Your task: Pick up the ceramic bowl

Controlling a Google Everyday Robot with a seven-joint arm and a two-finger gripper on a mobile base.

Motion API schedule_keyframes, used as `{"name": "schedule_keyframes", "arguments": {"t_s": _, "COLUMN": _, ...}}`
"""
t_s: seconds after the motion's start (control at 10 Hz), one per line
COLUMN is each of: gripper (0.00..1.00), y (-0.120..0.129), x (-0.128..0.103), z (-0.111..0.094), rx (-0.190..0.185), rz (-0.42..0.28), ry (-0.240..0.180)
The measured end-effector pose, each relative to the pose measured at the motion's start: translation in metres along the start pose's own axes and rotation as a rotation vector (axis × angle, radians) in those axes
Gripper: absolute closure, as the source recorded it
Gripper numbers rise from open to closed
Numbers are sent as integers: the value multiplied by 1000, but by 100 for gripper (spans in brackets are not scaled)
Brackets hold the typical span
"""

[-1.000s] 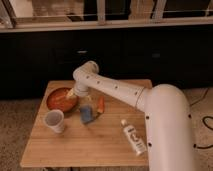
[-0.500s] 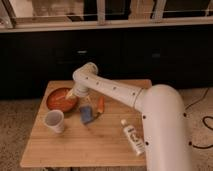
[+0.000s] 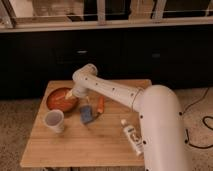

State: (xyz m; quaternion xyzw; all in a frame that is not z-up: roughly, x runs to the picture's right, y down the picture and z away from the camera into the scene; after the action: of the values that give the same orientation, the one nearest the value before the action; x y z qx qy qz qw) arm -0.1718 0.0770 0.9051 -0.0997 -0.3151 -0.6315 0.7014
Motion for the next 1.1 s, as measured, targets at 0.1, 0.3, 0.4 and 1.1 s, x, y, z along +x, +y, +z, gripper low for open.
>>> {"name": "schedule_keyframes", "arguments": {"t_s": 0.1, "gripper": 20, "y": 0, "x": 1, "z": 3, "rx": 1, "rz": 1, "ry": -1}}
{"name": "schedule_keyframes", "arguments": {"t_s": 0.3, "gripper": 20, "y": 1, "x": 3, "z": 5, "rx": 1, "rz": 4, "ry": -1}}
{"name": "schedule_keyframes", "arguments": {"t_s": 0.4, "gripper": 20, "y": 0, "x": 3, "z": 7, "rx": 2, "rz": 4, "ry": -3}}
{"name": "schedule_keyframes", "arguments": {"t_s": 1.1, "gripper": 20, "y": -2, "x": 10, "z": 23, "rx": 1, "rz": 12, "ry": -6}}
